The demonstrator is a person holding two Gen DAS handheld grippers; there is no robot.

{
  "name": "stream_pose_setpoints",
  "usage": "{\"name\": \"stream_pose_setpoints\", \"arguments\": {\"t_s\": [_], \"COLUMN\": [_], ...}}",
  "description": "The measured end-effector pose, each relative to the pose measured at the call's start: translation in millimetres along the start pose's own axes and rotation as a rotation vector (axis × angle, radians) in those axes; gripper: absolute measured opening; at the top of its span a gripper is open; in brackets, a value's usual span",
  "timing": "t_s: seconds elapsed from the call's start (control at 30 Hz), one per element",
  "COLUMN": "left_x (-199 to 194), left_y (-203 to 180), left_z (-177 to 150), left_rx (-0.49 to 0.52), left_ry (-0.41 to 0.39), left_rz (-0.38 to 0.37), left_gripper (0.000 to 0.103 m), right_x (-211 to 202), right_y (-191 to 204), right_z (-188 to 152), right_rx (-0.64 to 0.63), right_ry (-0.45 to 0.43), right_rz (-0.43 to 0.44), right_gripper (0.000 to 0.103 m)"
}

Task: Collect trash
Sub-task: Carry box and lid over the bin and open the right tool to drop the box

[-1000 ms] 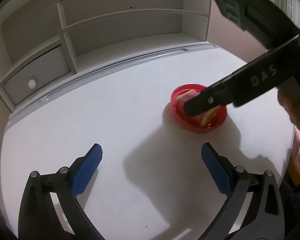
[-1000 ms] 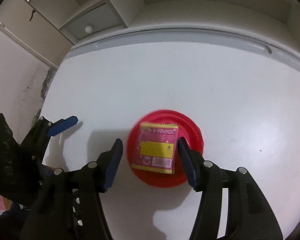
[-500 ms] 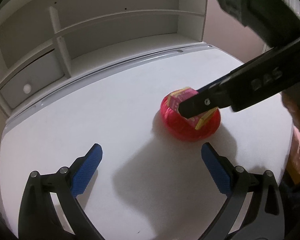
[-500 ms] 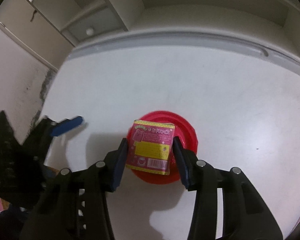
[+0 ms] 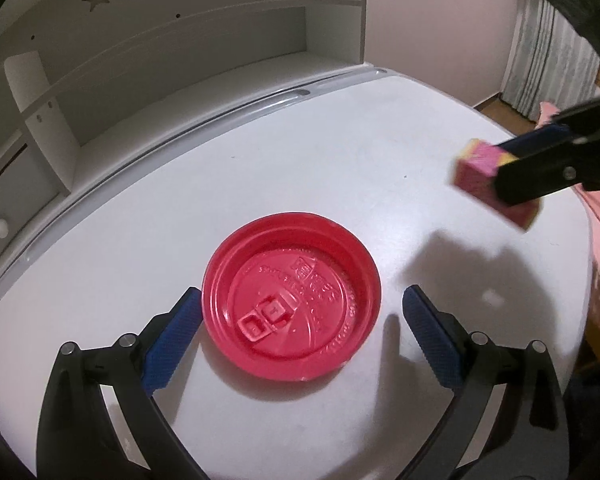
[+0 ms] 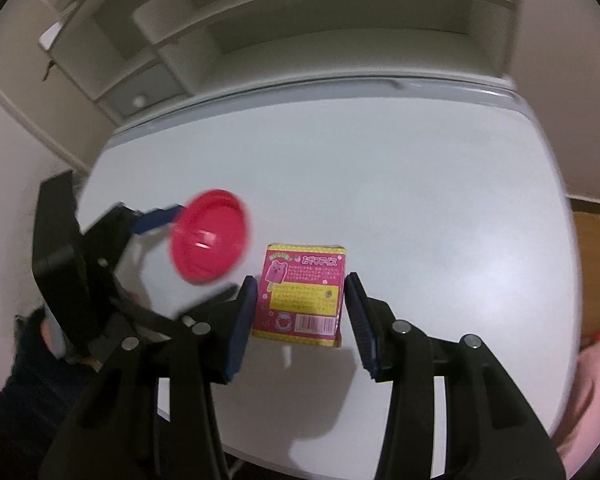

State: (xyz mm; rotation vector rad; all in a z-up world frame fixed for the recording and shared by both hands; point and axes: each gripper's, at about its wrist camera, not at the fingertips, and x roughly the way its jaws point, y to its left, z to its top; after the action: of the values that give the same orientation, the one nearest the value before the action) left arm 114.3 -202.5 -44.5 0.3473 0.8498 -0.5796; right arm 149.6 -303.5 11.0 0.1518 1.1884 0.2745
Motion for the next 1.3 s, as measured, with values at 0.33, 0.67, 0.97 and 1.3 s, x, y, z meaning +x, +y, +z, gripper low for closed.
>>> {"name": "stream_pose_setpoints", "arguments": {"t_s": [0.33,0.67,0.97,1.3], "left_x": [-2.3,-1.1,3.7,22.5], "left_y": [-25.4,-103.4,-277.2,-406.6], "left_z": [-0.1,34.0,71.3,50.7], "left_rx": [0.061,0.065,0.272,0.482], "left_ry": [0.012,0.001,-0.025,0.037], "left_rz": [0.023,-0.064,-0.314,-0.471], "left_gripper": [0.078,0.077,0.077,0.077], "right_x": [-16.8,-71.4,-122.5,-119.3], "right_y": [-41.5,-111.7,-221.7,-306.1], "right_z": [-25.1,-88.2,-224.9,-337.8], "right_rx": [0.028,0.145,0.464,0.712], "right_ry": [-0.045,-0.167,-0.199,-0.155], "right_rz": [-0.072,-0.250,-0.477,-0.468], "right_gripper": [0.045,0.044,0.044,0.044]}}
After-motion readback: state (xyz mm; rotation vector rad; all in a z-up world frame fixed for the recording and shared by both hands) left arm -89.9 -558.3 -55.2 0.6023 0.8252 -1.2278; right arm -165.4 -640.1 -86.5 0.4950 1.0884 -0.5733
